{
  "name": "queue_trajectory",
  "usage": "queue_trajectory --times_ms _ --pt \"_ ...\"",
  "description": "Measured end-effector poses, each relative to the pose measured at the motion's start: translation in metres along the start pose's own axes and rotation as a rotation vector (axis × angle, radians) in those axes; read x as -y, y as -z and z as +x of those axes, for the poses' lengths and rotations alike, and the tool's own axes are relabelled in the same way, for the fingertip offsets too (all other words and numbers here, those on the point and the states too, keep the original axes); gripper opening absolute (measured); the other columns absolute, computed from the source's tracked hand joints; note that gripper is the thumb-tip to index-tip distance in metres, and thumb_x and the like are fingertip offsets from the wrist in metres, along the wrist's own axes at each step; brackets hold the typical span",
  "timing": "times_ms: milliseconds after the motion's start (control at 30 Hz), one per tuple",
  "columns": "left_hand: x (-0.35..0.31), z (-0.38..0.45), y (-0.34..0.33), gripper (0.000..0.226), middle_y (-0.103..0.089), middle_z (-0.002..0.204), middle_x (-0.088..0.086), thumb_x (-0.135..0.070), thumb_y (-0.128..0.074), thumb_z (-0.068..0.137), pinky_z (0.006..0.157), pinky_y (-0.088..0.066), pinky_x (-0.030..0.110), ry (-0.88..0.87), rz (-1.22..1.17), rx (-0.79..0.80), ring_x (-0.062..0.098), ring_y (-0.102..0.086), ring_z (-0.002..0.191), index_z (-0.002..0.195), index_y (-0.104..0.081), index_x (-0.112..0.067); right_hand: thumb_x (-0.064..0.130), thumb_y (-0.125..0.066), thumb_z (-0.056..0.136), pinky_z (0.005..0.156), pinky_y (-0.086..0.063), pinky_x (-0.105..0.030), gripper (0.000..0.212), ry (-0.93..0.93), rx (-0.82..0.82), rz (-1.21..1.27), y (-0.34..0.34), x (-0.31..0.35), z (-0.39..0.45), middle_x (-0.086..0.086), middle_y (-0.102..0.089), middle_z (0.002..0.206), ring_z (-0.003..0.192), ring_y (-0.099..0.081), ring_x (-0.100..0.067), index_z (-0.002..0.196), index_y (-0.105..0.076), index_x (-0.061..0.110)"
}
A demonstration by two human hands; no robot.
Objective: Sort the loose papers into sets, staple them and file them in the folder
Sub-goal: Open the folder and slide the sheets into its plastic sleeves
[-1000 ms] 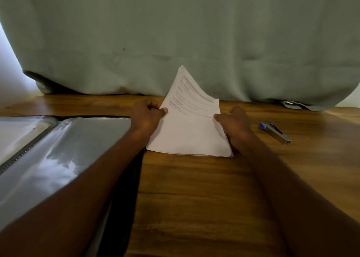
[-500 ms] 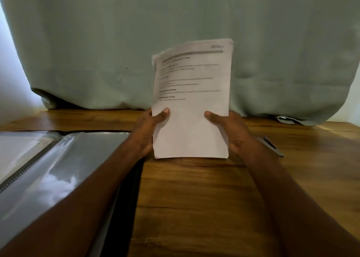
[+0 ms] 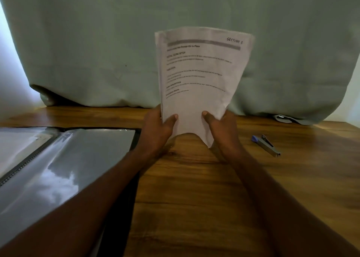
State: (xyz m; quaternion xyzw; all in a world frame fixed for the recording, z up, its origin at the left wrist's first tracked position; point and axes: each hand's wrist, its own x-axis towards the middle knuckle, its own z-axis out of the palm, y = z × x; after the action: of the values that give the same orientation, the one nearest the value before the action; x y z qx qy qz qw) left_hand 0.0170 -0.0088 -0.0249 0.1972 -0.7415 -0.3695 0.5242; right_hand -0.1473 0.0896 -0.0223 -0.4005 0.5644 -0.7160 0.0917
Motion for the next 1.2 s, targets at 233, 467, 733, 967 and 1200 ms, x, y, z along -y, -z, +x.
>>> queue_trajectory --times_ms 233,467,733,967,1200 --pt "0.005 0.005 0.002 0.046 -0.062 0.118 -0.004 -0.021 -0.070 0.098 0.069 -0.047 0.000 0.089 0.070 -0.013 0.009 -0.061 0.101 0.139 -0.058 -0.006 0.021 -0.074 0.091 0.085 -0.061 -0.043 0.018 -0.048 0.017 -0.045 -0.005 -0.007 -0.001 0.010 -0.072 0.097 0.094 -0.072 -0.018 0.091 -0.065 0.037" --pt "0.003 0.006 0.005 0.054 -0.062 0.117 -0.005 -0.025 -0.077 0.093 0.062 -0.049 0.009 0.340 0.001 0.141 0.000 -0.060 0.088 0.141 -0.055 -0.012 0.029 -0.085 0.081 0.059 -0.056 -0.017 0.028 -0.231 0.169 -0.068 0.015 0.021 0.011 0.010 -0.072 0.090 0.076 -0.072 -0.009 0.094 -0.061 0.032" --pt "-0.012 0.011 0.087 0.056 -0.072 0.130 0.000 -0.006 -0.079 0.088 0.104 -0.054 0.041 0.436 -0.104 0.594 0.020 -0.069 0.118 0.140 -0.060 -0.017 0.016 -0.079 0.082 0.083 -0.062 -0.036 0.054 -0.509 0.538 0.175 0.039 0.027 0.011 -0.009 -0.072 0.127 0.115 -0.070 -0.027 0.134 -0.064 0.011" --pt "0.024 0.022 0.198 0.047 -0.076 0.121 0.005 -0.048 -0.076 0.085 0.081 -0.062 0.032 0.512 -0.187 0.429 0.025 -0.072 0.112 0.121 -0.069 -0.018 0.011 -0.069 0.096 0.098 -0.056 -0.045 0.044 -0.387 0.506 0.146 -0.079 0.024 0.005 -0.007 -0.070 0.131 0.118 -0.068 -0.026 0.139 -0.060 0.013" --pt "0.088 0.012 0.270 0.010 -0.073 0.097 -0.003 -0.023 -0.076 0.093 0.084 -0.048 0.032 0.151 0.717 0.232 0.011 -0.065 0.091 0.099 -0.079 -0.016 0.016 -0.067 0.099 0.097 -0.056 -0.052 0.024 -0.437 0.099 0.387 -0.199 0.003 0.031 -0.006 -0.070 0.121 0.110 -0.067 -0.026 0.123 -0.061 0.017"
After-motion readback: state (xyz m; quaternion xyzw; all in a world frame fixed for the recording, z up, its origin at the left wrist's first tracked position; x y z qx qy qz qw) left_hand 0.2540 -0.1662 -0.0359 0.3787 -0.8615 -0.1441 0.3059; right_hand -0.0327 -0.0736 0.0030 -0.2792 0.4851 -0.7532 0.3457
